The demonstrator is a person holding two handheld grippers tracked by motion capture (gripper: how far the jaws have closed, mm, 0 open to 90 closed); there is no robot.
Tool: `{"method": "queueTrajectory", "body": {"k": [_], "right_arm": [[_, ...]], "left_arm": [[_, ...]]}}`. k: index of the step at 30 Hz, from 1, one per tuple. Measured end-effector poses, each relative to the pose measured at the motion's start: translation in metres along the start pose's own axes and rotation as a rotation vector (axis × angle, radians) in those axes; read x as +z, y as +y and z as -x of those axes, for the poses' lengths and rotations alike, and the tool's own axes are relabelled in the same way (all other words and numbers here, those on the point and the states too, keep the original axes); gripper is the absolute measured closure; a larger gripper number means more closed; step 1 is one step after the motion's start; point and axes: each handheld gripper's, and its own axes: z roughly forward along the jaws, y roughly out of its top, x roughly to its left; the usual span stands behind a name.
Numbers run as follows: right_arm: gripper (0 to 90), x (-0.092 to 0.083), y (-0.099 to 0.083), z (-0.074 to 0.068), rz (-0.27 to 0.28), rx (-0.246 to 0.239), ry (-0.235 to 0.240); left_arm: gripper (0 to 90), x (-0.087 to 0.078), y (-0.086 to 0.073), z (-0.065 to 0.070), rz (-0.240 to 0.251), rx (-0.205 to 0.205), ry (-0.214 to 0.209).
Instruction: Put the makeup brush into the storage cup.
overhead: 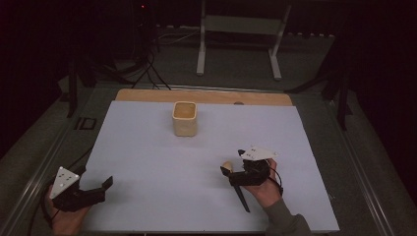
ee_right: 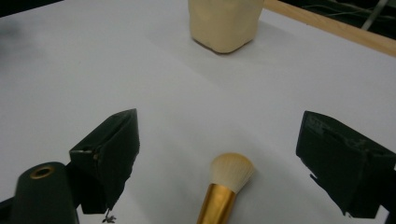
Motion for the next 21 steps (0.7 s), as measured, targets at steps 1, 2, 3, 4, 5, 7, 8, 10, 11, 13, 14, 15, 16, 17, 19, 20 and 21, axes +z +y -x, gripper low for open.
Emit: {"method": "queueTrajectory", "body": {"k": [1,2,3,4,5,7,8,10,11,13,14,15,16,17,19,20,21], "right_arm": [[13.4,0.0009,-0.0003,0.0,-0.005,-0.003,0.0],[13.4,0.0022,-0.0011,-0.0008,-0.016,-0.001,-0.002],[13.4,0.0022,-0.0011,-0.0008,-0.016,-0.001,-0.002],[13.3,0.0028,-0.0015,-0.0011,-0.019,-0.003,0.0],[13.4,0.0033,-0.0018,-0.002,-0.027,-0.007,0.002],[13.4,0.0034,-0.0018,-0.0025,-0.033,-0.008,0.003],[13.4,0.0036,-0.0017,-0.0029,-0.037,-0.01,0.004],[13.3,0.0037,-0.0007,-0.0034,-0.055,-0.017,0.008],[13.3,0.0037,-0.0007,-0.0034,-0.055,-0.017,0.008],[12.8,0.004,0.0,-0.004,-0.072,-0.018,0.014],[12.8,0.0042,0.0001,-0.0045,-0.08,-0.02,0.015],[12.8,0.0043,0.0003,-0.0048,-0.086,-0.026,0.014],[12.8,0.0041,0.0006,-0.0052,-0.09,-0.027,0.015],[12.8,0.0041,0.001,-0.0054,-0.095,-0.027,0.016],[12.8,0.004,0.0014,-0.0055,-0.1,-0.028,0.016],[12.7,0.0039,0.0021,-0.0054,-0.114,-0.028,0.017],[12.7,0.0046,0.0028,-0.0049,-0.134,-0.032,0.013]], "left_arm": [[1.8,0.0,0.0,0.0,0.001,0.0,-0.001],[1.8,-0.0002,0.0001,-0.0001,0.001,0.001,-0.001],[1.8,-0.0002,0.0001,-0.0001,0.001,0.001,-0.001],[1.8,-0.0002,0.0001,0.0,0.001,0.001,-0.002],[1.8,-0.0001,0.0,0.0,0.002,0.0,-0.002],[1.8,-0.0001,0.0,0.0,0.001,0.002,-0.002],[1.8,-0.0001,0.0001,0.0,0.001,0.001,-0.001],[1.8,-0.0001,0.0,0.0,0.001,0.0,-0.002],[1.8,-0.0001,0.0,-0.0001,0.001,-0.001,-0.002],[1.8,-0.0001,0.0,-0.0001,0.001,-0.001,-0.003],[1.8,-0.0001,0.0,-0.0001,0.001,-0.001,-0.002],[1.8,-0.0001,0.0,-0.0001,0.0,0.0,-0.002],[1.8,-0.0001,0.0,-0.0001,0.0,-0.001,-0.002],[1.8,-0.0001,0.0,-0.0001,0.0,-0.001,-0.002],[1.8,0.0,0.0,-0.0001,0.0,-0.001,-0.002],[1.8,0.0,0.0,-0.0001,0.0,-0.001,-0.003],[1.8,0.0,0.0,-0.0001,0.0,-0.002,-0.003]]}}
